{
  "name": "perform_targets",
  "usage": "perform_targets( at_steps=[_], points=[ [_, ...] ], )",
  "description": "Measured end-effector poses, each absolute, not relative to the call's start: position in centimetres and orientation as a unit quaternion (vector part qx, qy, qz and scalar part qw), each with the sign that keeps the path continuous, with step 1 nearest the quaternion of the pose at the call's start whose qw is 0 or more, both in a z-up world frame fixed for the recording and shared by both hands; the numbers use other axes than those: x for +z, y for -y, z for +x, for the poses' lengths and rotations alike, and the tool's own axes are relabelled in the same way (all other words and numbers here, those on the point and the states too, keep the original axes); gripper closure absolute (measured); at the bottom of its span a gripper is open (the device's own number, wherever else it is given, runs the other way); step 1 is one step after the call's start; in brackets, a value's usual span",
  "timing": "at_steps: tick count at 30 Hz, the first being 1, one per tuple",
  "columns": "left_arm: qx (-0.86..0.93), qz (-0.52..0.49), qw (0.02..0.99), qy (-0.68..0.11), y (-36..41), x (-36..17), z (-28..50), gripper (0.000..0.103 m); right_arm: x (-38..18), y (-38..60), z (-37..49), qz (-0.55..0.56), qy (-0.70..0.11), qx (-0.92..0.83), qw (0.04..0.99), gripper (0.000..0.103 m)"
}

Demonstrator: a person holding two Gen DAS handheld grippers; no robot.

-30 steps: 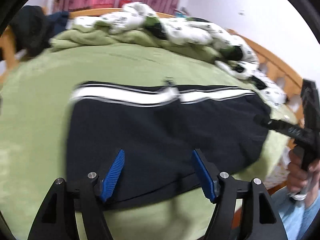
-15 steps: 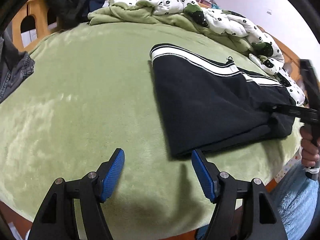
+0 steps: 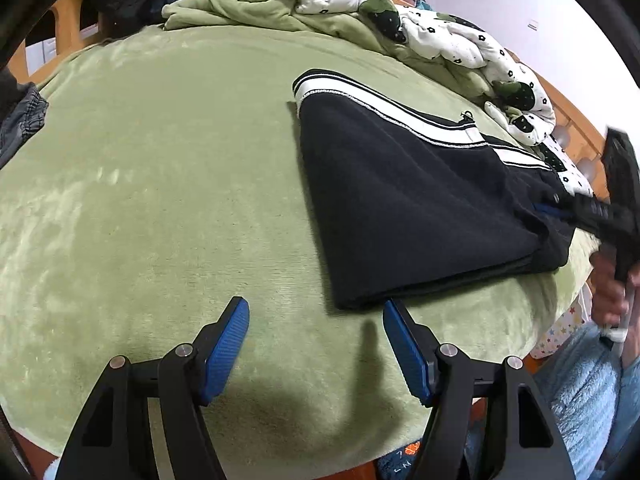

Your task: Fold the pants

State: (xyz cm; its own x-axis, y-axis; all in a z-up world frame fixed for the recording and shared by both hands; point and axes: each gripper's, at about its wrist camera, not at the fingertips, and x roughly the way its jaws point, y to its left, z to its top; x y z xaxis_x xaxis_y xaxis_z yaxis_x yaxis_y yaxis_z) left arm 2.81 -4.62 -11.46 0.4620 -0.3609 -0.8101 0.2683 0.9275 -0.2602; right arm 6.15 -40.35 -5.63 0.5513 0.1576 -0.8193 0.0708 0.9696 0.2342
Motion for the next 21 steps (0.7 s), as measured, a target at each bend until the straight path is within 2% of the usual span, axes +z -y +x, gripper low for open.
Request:
perform_targets(
  at_steps=[10,12,16,21],
  points=[
    [-0.182,-0.05,0.86,-0.474,5.7,-11.4,3.0,0.036,-10.1,38.8,15.0,0.139,-0.542,0.037,0.828,0.052],
    [-0.17,-0.017,0.862,-0.478,7.1,-12.0,3.2,0.036,-10.7,38.3,15.4,0.123,-0.538,0.037,0.833,0.051],
    [-0.158,0.052,0.878,-0.45,9.2,-11.7,2.1,0.035,-10.3,37.5,15.1,0.099,-0.527,0.052,0.842,0.076],
    [-0.12,0.037,0.895,-0.429,8.9,-11.1,2.3,0.035,-10.5,38.7,15.0,0.133,-0.521,0.066,0.841,0.083]
  ],
)
